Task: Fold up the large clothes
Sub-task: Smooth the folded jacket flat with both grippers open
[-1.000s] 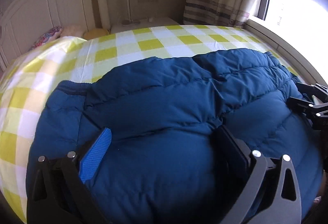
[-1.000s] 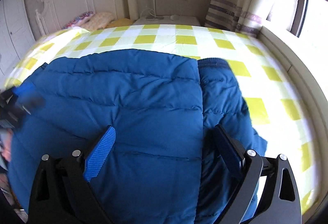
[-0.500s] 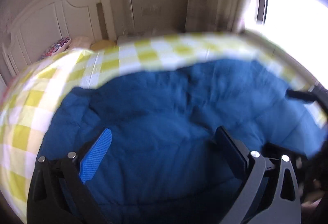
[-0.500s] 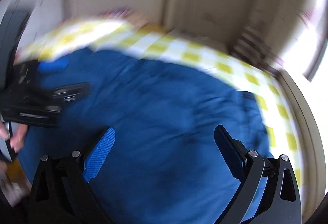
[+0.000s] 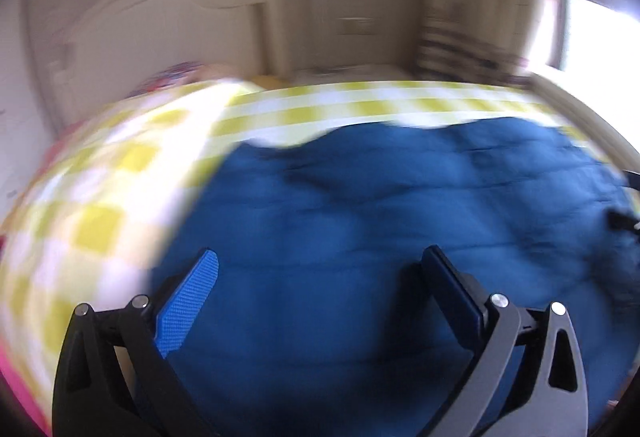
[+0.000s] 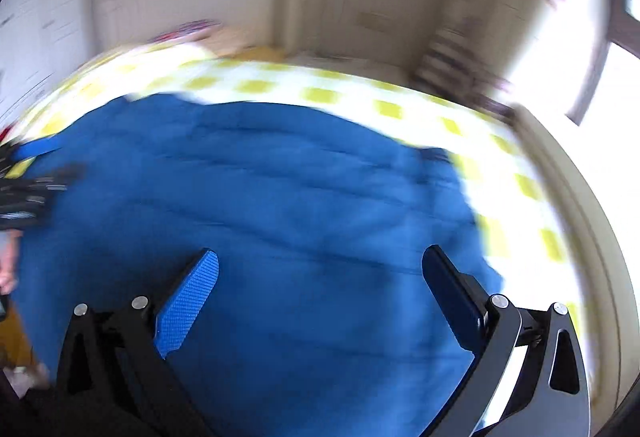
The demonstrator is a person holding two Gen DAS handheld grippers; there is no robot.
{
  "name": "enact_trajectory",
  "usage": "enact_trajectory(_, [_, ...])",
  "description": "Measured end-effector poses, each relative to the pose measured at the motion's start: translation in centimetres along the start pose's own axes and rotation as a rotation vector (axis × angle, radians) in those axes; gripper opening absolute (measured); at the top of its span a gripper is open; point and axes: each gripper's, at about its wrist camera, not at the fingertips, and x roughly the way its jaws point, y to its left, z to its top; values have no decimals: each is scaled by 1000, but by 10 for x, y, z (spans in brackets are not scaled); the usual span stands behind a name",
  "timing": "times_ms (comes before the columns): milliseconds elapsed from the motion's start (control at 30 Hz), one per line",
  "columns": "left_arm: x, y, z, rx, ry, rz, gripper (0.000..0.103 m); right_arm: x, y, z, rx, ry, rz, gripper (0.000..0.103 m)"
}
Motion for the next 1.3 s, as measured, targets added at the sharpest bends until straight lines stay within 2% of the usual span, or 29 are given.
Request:
enact_trajectory(33, [7,11,-3,-18,15,-1,101,7,-13,-4,54,14,47,97])
enact_trajectory(67, [12,24,-6,-69,23,-71,101,13,-23,-8,111,21,103,98])
enact_trajectory(100, [12,28,-6,-90,25,-86,101,15,-27,-9,136,21,124,98])
enact_trajectory(233, [13,15,-4,-26,21,-10,101,15,-16,-7,75,16,54,98])
enact_trajectory(367, [13,22,-5,-53,24,-42,101,16,-20,-10,100,17,88,98])
enact_trajectory(600, [13,20,-6,-53,23,-42,101,19,-21,-8,103,19,96,98])
enact_trajectory(700, [10,19,-6,-55,24,-27,101,12,-14,-7,93,3,35,98])
enact_trajectory(733, [3,17,-6,-62,24,-12,100,1,-4,-8,68,-26,-2,98])
enact_trajectory(767, [-6,13,-6,-68,13,-30,100,-8,6,-9,43,-49,11,98])
enact_trajectory(867, [-41,-14,-7,-19,-44,-106,100,-36,48,-16,-58,-105,121,98])
enact_trajectory(933, [-55,-40,-10,55,-62,-145,101,-48,88,-25,-196,-119,174,98])
enact_trajectory(1000, [-49,-70,-18,153,-9,-161,101,-45,120,-36,-321,-91,185,98])
enact_trajectory(1033, [-40,-81,-25,185,26,-144,101,-37,131,-44,-358,-76,154,98])
enact_trajectory(1067, [-30,-83,-32,183,23,-133,101,-29,133,-48,-367,-75,137,98])
enact_trajectory(1167, [-28,-75,-36,168,8,-194,101,-25,116,-45,-314,-62,221,98])
enact_trajectory(1233, [-32,-68,-36,166,11,-200,101,-29,107,-43,-322,-62,201,98])
enact_trajectory(1300, [-40,-50,-35,115,-7,-188,101,-36,91,-44,-297,-72,169,98])
